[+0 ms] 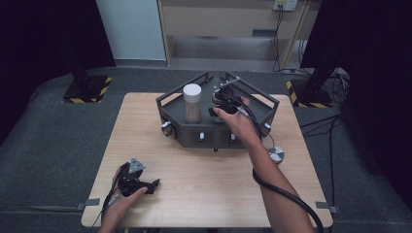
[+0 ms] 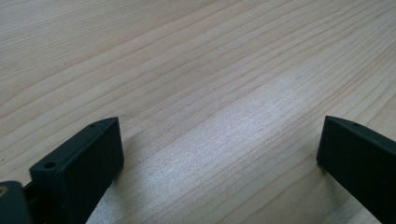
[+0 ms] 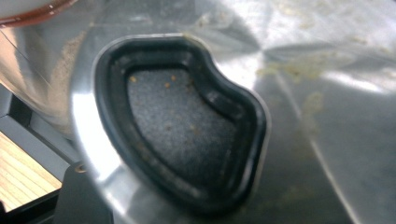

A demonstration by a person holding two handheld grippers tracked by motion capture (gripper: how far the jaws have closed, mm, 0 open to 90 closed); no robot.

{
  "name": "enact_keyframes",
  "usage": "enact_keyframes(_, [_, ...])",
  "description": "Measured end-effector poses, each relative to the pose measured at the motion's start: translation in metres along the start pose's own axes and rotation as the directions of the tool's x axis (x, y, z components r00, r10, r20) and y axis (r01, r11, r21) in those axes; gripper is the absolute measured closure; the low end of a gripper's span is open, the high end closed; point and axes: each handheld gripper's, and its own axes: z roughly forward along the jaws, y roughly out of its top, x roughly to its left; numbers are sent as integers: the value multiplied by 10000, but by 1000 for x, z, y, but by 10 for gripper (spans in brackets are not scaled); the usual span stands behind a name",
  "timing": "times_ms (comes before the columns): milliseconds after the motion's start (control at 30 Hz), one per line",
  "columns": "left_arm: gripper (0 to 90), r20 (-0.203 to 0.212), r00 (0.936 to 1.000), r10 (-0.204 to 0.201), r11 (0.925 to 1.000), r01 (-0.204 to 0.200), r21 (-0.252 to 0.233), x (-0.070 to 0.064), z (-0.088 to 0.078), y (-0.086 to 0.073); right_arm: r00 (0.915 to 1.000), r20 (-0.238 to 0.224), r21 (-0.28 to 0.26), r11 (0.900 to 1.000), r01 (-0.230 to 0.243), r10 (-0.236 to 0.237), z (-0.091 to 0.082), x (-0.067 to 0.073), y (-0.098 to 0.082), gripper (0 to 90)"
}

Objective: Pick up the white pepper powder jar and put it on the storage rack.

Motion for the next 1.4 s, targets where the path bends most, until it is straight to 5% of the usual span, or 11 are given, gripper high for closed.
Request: enact_keyframes(1400, [0, 5, 10000, -1, 10000, 1, 3, 0, 0, 0, 9990, -255, -26, 9993, -379, 378, 11, -6, -10, 310])
